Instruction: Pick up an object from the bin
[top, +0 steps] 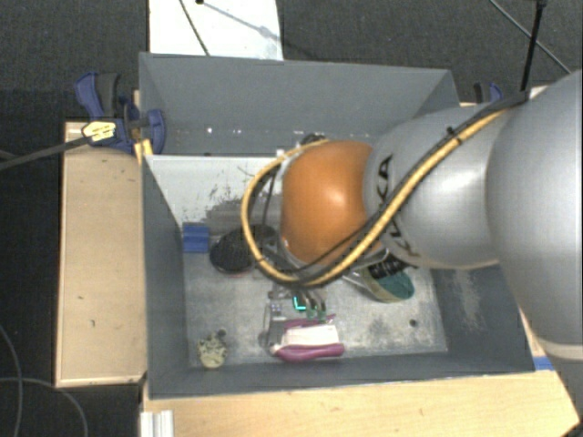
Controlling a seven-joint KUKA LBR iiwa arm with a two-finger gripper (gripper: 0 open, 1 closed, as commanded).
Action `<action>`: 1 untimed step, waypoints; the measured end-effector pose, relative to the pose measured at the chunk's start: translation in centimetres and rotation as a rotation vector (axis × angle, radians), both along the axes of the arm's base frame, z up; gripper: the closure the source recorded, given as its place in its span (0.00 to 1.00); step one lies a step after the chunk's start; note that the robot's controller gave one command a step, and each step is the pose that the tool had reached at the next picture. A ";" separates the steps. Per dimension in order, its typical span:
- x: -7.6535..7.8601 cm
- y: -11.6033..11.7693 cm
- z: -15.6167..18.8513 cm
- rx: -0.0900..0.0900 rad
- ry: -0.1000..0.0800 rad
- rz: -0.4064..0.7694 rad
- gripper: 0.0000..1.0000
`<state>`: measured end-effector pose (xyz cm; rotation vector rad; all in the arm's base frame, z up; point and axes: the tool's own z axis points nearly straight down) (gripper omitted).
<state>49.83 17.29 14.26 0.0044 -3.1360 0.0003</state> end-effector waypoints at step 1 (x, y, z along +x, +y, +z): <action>-1.7 -2.9 2.7 0.000 -0.005 0.316 0.00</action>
Offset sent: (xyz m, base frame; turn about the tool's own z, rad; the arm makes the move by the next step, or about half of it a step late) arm -0.0177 -0.0286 0.0261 -0.3173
